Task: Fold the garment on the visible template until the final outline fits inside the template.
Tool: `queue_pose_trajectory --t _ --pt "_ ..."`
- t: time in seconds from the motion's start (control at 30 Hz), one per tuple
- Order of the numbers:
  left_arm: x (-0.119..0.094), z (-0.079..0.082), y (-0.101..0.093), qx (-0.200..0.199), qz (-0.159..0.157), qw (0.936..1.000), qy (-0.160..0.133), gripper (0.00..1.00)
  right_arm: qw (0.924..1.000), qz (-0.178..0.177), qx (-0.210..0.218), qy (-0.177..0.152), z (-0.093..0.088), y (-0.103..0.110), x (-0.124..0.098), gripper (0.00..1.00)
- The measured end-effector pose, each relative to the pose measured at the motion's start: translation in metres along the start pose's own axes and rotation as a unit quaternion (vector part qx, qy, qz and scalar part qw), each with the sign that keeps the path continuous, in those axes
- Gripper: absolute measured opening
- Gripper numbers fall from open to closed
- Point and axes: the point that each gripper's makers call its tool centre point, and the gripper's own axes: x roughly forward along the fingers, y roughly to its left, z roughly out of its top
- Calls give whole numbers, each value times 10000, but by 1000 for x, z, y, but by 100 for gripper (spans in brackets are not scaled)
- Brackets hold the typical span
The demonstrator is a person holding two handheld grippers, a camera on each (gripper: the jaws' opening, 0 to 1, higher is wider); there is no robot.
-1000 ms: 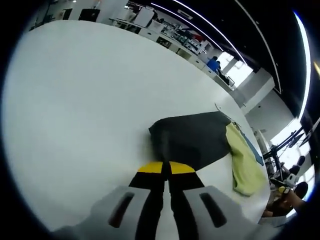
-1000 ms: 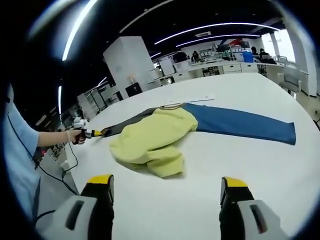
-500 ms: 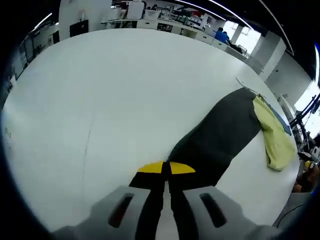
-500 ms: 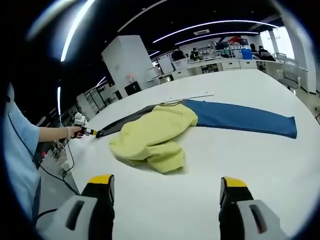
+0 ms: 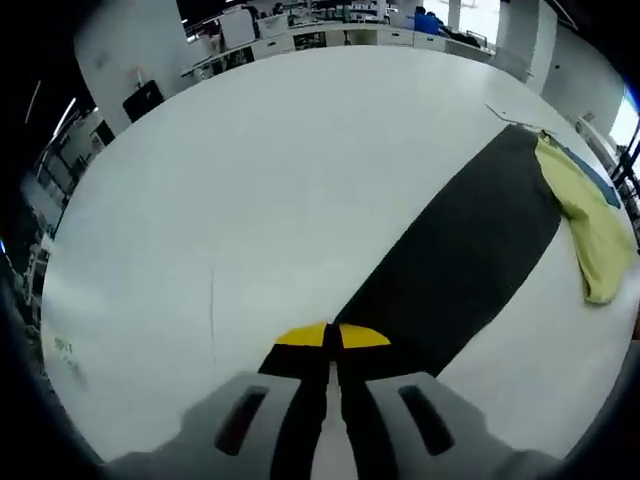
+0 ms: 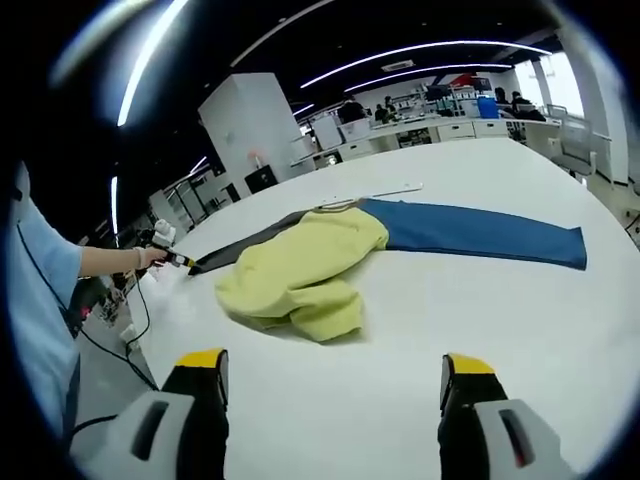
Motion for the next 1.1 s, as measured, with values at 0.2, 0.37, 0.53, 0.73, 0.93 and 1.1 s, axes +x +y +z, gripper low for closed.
queue_pose_trajectory --t 0.2,0.37,0.53,0.73,0.93,1.1 --pt "2 1 3 148 38 9998 -158 0 10000 -27 24 6 -1 -2 -1 88" --pt "-1 1 6 27 48 9993 -377 10 10000 3 30 7 -1 0 1 88" --pt "-7 -3 7 111 31 9988 -466 39 10000 42 39 4 -1 2 2 87" --pt "-16 2 -7 57 -265 9959 -865 75 10000 61 39 -38 0 3 4 88" --pt "-32 11 -36 -293 -751 9879 -1325 91 10000 78 -16 -47 0 5 4 88" --pt "-50 12 -63 -254 -1015 9825 -1542 93 9999 83 -35 -65 2 4 4 88"
